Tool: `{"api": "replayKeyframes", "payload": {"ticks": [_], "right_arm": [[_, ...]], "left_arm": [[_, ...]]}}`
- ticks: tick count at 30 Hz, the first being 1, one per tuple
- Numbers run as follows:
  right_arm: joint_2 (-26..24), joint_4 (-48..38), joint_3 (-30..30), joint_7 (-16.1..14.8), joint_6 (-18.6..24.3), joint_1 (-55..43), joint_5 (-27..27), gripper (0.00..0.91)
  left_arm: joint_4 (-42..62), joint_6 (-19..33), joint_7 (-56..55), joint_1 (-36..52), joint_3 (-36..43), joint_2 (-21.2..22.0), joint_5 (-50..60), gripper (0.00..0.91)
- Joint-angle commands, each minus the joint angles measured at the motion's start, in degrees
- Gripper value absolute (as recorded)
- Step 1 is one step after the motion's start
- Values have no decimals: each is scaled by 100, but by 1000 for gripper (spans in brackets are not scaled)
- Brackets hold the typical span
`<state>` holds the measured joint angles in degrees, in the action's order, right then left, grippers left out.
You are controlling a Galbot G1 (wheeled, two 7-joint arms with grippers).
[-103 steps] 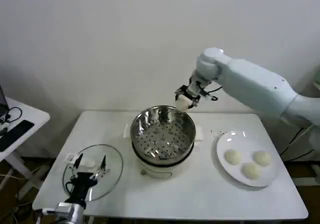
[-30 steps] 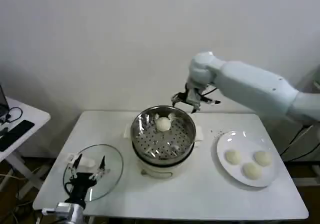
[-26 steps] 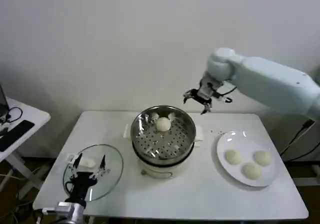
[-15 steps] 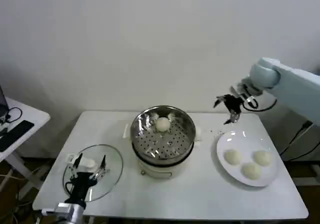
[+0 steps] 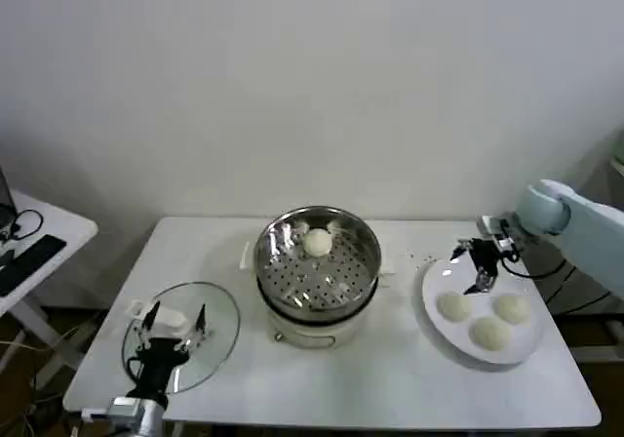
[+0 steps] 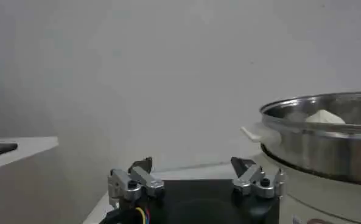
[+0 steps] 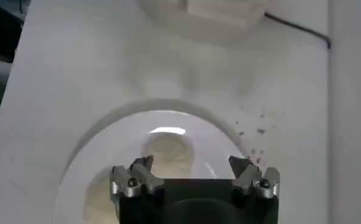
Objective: Take steamed baozi put them in steamer then cover it.
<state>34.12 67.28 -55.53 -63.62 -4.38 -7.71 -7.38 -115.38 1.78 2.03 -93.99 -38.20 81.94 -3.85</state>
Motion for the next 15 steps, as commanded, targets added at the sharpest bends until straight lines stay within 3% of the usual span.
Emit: {"api": "replayKeyframes", "payload": {"ticks": [1,15], "right_arm": [[285,-545,394,41,-118,774,190,907],[845,-1127,332,51,-51,733,308,907]], "left_arm": [[26,-32,-19,-6,-12,32,-26,907],[115,-10,-19,-7,-22,24,-50,907]]}}
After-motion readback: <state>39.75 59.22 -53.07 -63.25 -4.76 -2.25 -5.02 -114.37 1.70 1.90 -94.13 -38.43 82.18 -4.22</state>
